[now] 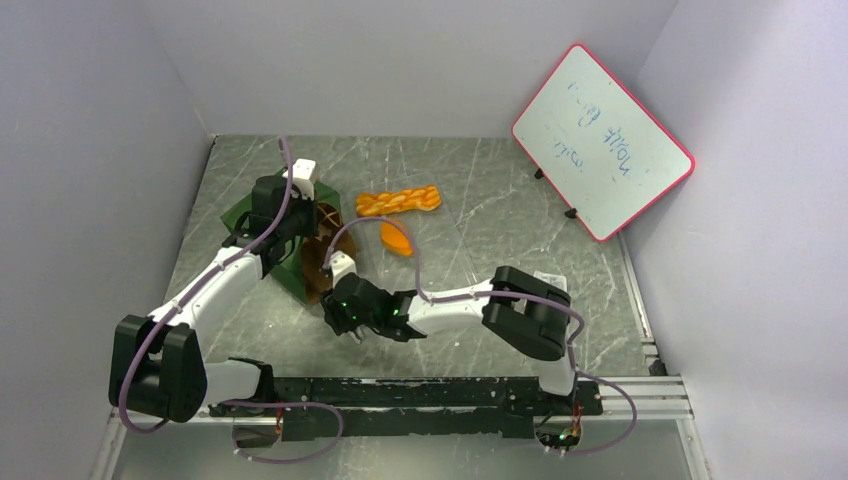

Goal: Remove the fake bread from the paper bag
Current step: Adjust the clamp on the paper bag.

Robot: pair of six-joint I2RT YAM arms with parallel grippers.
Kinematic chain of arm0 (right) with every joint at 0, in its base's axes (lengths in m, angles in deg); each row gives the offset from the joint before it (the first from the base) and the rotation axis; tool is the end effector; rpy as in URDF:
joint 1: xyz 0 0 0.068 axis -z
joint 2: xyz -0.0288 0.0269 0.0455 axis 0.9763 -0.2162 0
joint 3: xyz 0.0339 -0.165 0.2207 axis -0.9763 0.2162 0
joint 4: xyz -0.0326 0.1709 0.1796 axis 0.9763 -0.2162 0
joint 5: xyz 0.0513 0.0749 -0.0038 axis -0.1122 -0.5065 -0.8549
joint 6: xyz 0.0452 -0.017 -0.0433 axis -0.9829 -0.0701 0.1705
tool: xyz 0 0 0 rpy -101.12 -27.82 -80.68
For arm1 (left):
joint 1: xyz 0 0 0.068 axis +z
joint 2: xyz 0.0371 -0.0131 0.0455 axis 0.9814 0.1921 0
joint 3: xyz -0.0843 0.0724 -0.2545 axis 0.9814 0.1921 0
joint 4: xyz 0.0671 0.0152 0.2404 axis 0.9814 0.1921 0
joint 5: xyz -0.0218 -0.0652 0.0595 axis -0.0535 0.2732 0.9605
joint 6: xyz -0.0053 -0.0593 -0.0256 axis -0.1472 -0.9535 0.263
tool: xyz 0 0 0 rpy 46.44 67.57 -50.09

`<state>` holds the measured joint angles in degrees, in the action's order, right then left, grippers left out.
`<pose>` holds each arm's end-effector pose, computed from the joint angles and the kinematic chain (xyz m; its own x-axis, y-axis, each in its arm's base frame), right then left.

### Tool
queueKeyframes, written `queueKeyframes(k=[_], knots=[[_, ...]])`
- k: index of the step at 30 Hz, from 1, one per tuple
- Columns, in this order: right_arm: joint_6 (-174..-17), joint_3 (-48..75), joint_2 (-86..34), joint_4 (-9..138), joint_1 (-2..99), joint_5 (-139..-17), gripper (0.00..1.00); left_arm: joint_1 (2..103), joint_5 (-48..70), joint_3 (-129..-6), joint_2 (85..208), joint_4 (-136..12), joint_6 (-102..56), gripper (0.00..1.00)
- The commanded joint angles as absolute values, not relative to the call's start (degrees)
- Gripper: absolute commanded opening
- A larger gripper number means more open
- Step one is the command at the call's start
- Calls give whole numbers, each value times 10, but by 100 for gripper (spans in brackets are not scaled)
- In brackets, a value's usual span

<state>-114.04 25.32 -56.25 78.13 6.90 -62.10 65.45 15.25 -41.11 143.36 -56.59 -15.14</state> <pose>0.1470 0.3947 0.1615 -0.5552 -0.2917 -0.7789 -0.7221 0.6337 0.2774 0.2732 -0.0691 0.2595 -0.4975 0.0493 -0.8660 0.2563 0.9621 -0.0925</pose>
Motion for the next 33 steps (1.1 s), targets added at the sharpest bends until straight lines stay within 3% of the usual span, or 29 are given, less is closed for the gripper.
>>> queueKeyframes(k=[1, 5, 11, 33], knots=[[-1093, 248, -533, 768, 47, -539, 51, 659, 146, -423, 1436, -575, -162, 7], [-1074, 264, -528, 790, 35, -481, 67, 659, 147, -421, 1434, -577, -164, 7], [-1037, 299, -538, 892, 27, -410, 83, 659, 146, -421, 1436, -577, -166, 7], [-1051, 324, -617, 994, 30, -460, 68, 659, 148, -416, 1432, -580, -164, 7]])
